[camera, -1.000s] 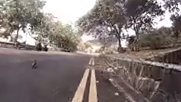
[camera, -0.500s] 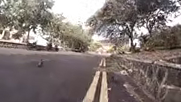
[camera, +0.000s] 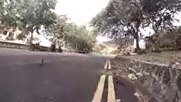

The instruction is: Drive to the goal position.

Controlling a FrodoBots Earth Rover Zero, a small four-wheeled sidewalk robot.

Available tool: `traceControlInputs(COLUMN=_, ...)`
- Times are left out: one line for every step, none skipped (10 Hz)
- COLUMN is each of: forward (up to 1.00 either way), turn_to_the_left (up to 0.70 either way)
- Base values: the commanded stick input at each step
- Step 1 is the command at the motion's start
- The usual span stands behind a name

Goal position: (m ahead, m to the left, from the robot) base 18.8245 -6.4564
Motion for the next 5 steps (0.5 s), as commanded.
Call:
traceControlInputs(forward=0.70, turn_to_the_left=0.00)
traceControlInputs(forward=0.70, turn_to_the_left=0.00)
traceControlInputs(forward=0.70, turn_to_the_left=0.00)
traceControlInputs(forward=0.70, turn_to_the_left=0.00)
traceControlInputs(forward=0.70, turn_to_the_left=0.00)
